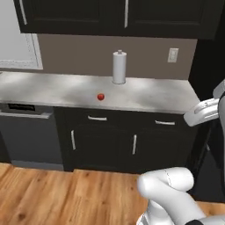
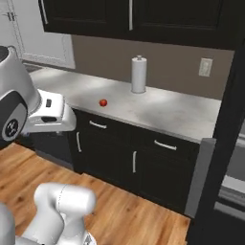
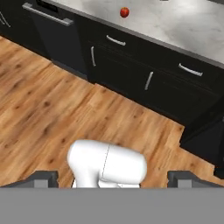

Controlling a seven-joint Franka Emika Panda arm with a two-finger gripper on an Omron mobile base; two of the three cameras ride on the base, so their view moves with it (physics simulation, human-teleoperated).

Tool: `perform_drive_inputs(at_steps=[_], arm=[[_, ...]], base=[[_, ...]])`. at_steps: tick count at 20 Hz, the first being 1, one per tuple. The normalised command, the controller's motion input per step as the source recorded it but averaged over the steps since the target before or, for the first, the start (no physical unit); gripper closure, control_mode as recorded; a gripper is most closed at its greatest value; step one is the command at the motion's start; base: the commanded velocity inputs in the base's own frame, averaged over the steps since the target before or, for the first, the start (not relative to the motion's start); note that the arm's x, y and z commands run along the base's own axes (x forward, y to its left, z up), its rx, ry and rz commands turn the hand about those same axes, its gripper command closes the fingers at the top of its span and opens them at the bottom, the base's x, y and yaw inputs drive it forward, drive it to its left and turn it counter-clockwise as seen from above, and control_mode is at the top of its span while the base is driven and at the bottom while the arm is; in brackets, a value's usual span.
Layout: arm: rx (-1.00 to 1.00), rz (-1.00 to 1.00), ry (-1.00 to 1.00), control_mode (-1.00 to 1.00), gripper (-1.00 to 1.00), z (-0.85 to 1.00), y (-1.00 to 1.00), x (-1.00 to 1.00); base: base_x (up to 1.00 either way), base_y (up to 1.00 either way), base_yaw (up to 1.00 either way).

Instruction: Place the liquors on the top shelf of the fridge to keep them out of children's reach, and place the apple on lower shelves for easy access.

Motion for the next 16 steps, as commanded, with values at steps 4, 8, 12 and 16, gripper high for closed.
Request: perform_drive_inputs(at_steps=[4, 8, 12, 16], arm=[[0.00, 0.00, 0.00, 1.00, -1.00, 0.00, 0.00, 0.00], [0.00, 0.00, 0.00, 1.00, -1.00, 0.00, 0.00, 0.00], [0.00, 0.00, 0.00, 1.00, -1.00, 0.00, 0.00, 0.00], [0.00, 0.00, 0.00, 1.00, -1.00, 0.00, 0.00, 0.00]], base=[[1.00, 0.86, -0.45], [1.00, 0.97, -0.44], [0.96, 1.00, -0.41], [0.93, 0.72, -0.35]])
